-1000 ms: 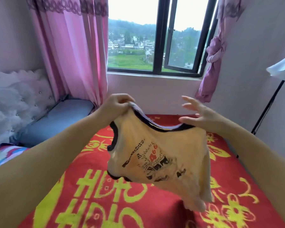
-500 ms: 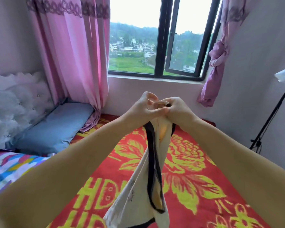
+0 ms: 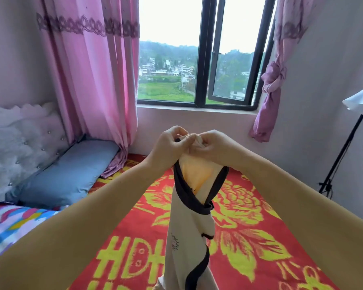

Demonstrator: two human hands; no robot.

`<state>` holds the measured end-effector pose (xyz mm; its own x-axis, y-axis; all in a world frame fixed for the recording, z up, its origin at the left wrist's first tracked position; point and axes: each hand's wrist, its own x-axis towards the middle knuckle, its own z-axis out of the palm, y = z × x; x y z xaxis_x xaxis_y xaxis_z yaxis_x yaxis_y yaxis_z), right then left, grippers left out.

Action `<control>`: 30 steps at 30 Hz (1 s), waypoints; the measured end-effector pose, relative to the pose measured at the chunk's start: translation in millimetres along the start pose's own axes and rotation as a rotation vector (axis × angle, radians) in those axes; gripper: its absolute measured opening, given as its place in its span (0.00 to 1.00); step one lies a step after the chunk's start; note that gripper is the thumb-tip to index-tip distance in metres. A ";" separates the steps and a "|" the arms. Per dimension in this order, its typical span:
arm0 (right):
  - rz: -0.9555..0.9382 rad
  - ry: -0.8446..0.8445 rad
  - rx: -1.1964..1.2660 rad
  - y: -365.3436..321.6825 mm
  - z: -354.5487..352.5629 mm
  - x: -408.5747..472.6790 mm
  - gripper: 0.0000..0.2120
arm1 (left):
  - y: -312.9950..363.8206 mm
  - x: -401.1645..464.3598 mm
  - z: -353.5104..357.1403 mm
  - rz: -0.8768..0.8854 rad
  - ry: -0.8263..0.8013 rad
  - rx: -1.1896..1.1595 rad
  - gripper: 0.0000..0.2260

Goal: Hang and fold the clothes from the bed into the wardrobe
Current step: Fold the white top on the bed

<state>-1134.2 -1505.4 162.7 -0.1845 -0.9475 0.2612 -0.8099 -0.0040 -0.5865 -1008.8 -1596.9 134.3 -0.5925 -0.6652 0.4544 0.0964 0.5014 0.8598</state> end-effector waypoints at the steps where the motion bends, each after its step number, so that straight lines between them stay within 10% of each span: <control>1: -0.003 0.065 -0.041 -2.4 -3.8 1.8 0.17 | 0.7 -1.7 2.7 -0.020 0.016 -0.077 0.10; 4: 0.023 0.190 -0.080 -8.5 -17.9 4.9 0.22 | -5.8 -7.4 8.5 -0.085 -0.007 -0.248 0.18; 11: 0.036 0.286 0.016 -12.6 -39.8 3.1 0.25 | -36.1 -28.1 34.6 -0.335 -0.264 0.108 0.03; 16: 0.028 0.320 0.018 -12.6 -44.7 3.6 0.23 | -27.1 -39.0 41.3 -0.158 0.022 -0.243 0.09; 21: 0.043 0.348 0.025 -11.3 -45.5 6.1 0.21 | -34.8 -33.3 43.4 -0.132 -0.182 0.237 0.08; 30: 0.207 0.411 0.135 48.8 -79.6 -11.9 0.14 | -92.5 -17.6 -53.4 -0.385 -0.066 0.316 0.11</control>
<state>-1215.9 -1468.9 192.0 -0.5612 -0.7278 0.3941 -0.6584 0.1040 -0.7455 -964.6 -1661.1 59.2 -0.5875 -0.8039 0.0933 -0.3804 0.3761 0.8449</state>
